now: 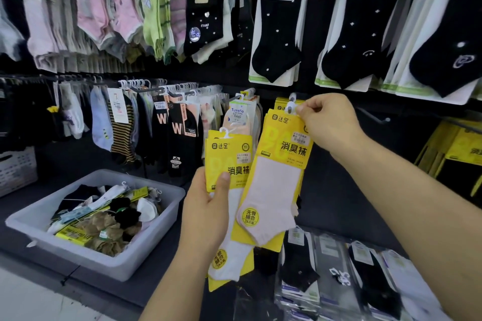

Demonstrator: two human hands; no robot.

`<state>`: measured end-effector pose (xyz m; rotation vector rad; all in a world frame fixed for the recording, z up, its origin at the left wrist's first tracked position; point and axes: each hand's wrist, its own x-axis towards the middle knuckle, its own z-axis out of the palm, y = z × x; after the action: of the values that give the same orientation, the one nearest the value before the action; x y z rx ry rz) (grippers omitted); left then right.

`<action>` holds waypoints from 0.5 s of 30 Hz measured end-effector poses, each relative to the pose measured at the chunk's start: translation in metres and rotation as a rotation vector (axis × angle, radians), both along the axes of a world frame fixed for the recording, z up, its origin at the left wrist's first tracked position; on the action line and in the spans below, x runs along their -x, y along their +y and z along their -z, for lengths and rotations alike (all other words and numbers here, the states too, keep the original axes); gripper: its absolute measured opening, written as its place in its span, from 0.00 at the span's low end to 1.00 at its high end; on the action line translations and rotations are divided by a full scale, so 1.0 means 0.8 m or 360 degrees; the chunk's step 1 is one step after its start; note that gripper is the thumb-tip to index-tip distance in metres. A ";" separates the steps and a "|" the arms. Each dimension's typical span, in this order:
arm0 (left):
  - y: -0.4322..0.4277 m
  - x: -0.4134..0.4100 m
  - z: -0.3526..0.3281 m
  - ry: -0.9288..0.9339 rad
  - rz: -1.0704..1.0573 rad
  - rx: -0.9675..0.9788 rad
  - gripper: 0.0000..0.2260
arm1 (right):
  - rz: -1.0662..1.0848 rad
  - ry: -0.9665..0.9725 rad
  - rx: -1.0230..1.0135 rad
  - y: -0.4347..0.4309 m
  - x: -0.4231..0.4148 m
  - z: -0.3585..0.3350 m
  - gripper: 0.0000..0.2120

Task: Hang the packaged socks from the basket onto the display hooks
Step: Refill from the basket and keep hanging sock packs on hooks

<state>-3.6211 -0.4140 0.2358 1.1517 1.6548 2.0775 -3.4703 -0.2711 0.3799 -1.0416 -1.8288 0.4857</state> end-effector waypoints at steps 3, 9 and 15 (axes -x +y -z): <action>-0.004 0.006 -0.001 0.0061 -0.0069 -0.0009 0.06 | 0.0027 -0.0108 -0.0087 -0.001 0.003 0.001 0.13; -0.012 0.012 -0.003 0.0050 -0.0069 -0.0042 0.05 | 0.0051 -0.0081 -0.0282 -0.013 0.004 0.004 0.12; -0.011 0.006 -0.008 -0.0240 0.0229 -0.0082 0.07 | 0.0123 -0.0014 -0.0387 -0.033 -0.005 0.026 0.03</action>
<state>-3.6257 -0.4225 0.2421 1.0665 1.4155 2.0721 -3.4666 -0.2977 0.3588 -0.9441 -1.7964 0.2064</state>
